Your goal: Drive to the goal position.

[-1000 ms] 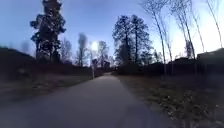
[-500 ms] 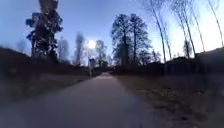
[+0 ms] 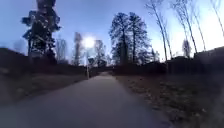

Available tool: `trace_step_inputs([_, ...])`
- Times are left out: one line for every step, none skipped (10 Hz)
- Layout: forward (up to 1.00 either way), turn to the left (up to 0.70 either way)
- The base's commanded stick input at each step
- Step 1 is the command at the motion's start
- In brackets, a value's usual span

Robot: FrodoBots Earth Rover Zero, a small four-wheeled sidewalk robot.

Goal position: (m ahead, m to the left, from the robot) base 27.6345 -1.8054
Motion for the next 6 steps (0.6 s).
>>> trace_step_inputs([1.0,0.4])
trace_step_inputs([1.0,0.4])
trace_step_inputs([1.0,0.4])
trace_step_inputs([1.0,0.4])
trace_step_inputs([1.0,0.0])
trace_step_inputs([1.0,0.0])
